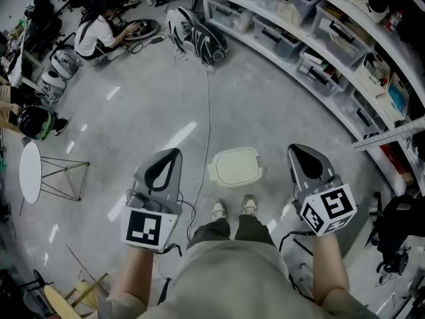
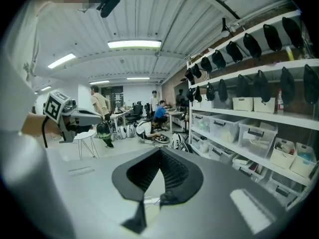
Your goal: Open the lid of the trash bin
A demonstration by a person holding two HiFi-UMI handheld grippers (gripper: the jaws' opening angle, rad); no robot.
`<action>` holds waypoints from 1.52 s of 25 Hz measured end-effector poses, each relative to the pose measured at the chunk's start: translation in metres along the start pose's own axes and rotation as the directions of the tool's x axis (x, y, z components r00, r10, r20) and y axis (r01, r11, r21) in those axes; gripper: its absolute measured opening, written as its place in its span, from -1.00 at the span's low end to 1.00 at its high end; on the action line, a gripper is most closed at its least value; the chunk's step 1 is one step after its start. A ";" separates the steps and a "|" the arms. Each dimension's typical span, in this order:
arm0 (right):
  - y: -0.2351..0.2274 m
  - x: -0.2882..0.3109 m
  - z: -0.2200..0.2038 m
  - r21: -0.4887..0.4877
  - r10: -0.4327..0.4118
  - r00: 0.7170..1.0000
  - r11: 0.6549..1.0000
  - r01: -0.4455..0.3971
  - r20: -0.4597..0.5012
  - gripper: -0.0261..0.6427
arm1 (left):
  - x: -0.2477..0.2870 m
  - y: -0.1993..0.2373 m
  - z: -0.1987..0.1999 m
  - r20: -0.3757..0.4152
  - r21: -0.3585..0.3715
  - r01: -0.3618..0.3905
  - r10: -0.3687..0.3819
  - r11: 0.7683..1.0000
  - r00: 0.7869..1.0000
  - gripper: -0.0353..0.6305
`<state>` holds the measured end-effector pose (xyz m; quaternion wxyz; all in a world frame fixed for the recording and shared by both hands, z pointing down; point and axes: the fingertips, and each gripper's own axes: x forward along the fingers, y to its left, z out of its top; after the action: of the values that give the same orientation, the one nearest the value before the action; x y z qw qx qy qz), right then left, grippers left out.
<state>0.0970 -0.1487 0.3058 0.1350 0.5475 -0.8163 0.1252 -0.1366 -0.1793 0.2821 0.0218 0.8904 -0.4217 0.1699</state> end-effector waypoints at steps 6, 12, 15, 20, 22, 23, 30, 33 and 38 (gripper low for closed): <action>-0.040 0.043 -0.060 0.133 0.046 0.996 0.990 -0.036 -0.072 -0.91 | 0.042 0.000 -0.028 -0.062 -0.057 0.021 -0.024 0.998 0.998 -0.89; -0.073 0.092 -0.141 0.176 0.068 0.978 0.984 -0.033 -0.199 -0.91 | 0.092 0.001 -0.084 -0.131 -0.048 0.044 -0.050 0.998 0.990 -0.89; -0.086 0.115 -0.194 0.183 0.085 0.957 0.983 -0.034 -0.277 -0.91 | 0.113 -0.004 -0.119 -0.178 -0.072 0.049 -0.061 0.996 0.982 -0.88; -0.098 0.144 -0.279 0.195 0.113 0.914 0.980 -0.038 -0.390 -0.91 | 0.140 -0.010 -0.183 -0.258 -0.124 0.055 -0.085 0.991 0.962 -0.88; -0.101 0.155 -0.314 0.205 0.128 0.896 0.978 -0.042 -0.425 -0.91 | 0.150 -0.011 -0.211 -0.285 -0.148 0.047 -0.088 0.988 0.954 -0.89; -0.103 0.159 -0.332 0.209 0.134 0.887 0.977 -0.044 -0.442 -0.91 | 0.155 -0.011 -0.225 -0.298 -0.158 0.043 -0.089 0.986 0.950 -0.89; -0.110 0.184 -0.450 0.218 0.159 0.815 0.975 -0.041 -0.558 -0.91 | 0.173 -0.020 -0.322 -0.390 -0.203 0.018 -0.097 0.979 0.916 -0.89; -0.115 0.192 -0.497 0.214 0.155 0.782 0.976 -0.029 -0.603 -0.91 | 0.178 -0.026 -0.363 -0.422 -0.221 0.021 -0.115 0.975 0.899 -0.88; -0.118 0.205 -0.561 0.218 0.176 0.729 0.975 -0.038 -0.661 -0.91 | 0.185 -0.036 -0.424 -0.475 -0.254 0.004 -0.129 0.967 0.870 -0.88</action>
<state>0.1780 -0.1712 0.9088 0.3620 0.4265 -0.7258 0.4003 -0.1210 -0.2168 0.7447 0.2429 0.8231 -0.3891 0.3349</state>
